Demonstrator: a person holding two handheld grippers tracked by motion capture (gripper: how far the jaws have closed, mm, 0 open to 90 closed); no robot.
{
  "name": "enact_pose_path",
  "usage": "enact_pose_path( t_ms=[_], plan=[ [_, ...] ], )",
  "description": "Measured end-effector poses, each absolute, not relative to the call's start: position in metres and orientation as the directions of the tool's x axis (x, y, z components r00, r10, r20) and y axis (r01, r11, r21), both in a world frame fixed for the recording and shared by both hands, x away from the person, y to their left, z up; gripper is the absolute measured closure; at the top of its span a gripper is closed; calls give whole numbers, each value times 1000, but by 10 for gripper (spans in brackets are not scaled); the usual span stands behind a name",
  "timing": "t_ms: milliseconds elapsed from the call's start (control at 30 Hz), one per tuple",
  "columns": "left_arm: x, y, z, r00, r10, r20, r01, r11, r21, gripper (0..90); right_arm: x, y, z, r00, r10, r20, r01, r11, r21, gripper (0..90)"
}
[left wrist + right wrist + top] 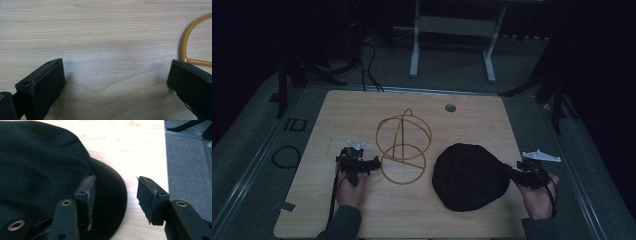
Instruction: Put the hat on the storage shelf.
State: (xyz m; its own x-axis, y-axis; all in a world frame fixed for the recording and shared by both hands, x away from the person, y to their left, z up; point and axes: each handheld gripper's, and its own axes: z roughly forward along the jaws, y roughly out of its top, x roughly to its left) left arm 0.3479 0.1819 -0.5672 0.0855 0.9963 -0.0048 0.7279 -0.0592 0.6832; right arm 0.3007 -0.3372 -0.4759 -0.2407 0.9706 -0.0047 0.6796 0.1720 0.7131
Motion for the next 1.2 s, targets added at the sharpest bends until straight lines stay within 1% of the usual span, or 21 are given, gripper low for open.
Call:
enact_pose_path(
  t_ms=[167, 300, 400, 467, 500, 667, 833, 933, 1033, 1167, 1200],
  plan=[
    [348, 182, -567, 86, 996, -4, 728, -61, 683, 12, 306, -331, -473, -276, 961, 28, 693, 179, 698, 445],
    [348, 181, -567, 88, 996, -2, 728, -63, 682, 12, 315, -320, -473, -324, 945, 46, 733, 221, 643, 400],
    [348, 181, -567, 88, 996, -2, 728, -63, 682, 12, 320, -316, -474, -336, 940, 53, 752, 234, 616, 394],
    [348, 181, -567, 88, 996, -3, 729, -62, 682, 12, 321, -315, -475, -339, 940, 48, 756, 241, 609, 392],
    [348, 181, -567, 88, 996, -3, 728, -62, 682, 12, 325, -313, -477, -340, 939, 51, 771, 248, 587, 382],
    [348, 181, -567, 88, 996, -2, 728, -63, 682, 12, 331, -308, -484, -343, 938, 54, 796, 260, 547, 358],
    [348, 181, -567, 88, 996, -2, 728, -63, 682, 12, 339, -304, -491, -338, 939, 70, 822, 258, 508, 351],
    [348, 181, -567, 88, 996, -3, 728, -62, 682, 12, 341, -302, -491, -339, 938, 77, 833, 261, 488, 376],
    [348, 181, -567, 88, 996, -2, 728, -63, 683, 12, 344, -298, -492, -345, 935, 83, 844, 271, 464, 444],
    [348, 181, -567, 88, 996, -3, 728, -63, 682, 12, 346, -297, -492, -332, 940, 81, 856, 264, 445, 510],
    [348, 181, -567, 88, 996, -2, 728, -63, 682, 12, 347, -297, -492, -333, 940, 75, 856, 268, 442, 541]
  ],
)
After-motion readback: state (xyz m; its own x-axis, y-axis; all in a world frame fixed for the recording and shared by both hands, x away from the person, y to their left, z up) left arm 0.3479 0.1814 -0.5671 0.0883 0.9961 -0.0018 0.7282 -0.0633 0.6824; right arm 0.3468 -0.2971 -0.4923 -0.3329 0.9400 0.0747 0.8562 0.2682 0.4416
